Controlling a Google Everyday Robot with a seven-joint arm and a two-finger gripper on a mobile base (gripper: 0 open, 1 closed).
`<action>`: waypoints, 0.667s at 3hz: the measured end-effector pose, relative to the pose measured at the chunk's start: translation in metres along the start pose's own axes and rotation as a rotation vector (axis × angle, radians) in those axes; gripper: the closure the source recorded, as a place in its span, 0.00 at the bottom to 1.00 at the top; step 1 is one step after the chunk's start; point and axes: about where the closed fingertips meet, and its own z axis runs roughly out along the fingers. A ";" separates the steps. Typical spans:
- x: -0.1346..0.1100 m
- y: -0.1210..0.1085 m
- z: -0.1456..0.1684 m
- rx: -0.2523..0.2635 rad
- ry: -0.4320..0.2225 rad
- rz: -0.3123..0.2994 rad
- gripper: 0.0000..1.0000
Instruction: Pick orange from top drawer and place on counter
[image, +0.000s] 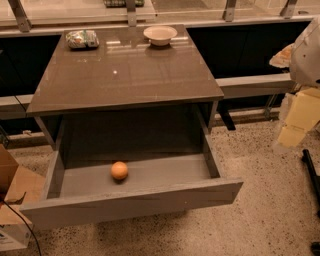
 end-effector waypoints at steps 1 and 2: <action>-0.001 0.000 0.000 0.002 -0.002 0.000 0.00; -0.020 0.002 0.013 -0.002 -0.085 -0.016 0.00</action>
Offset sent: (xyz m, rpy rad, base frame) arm 0.0181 0.0585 -0.0297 0.2153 -0.0431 0.1078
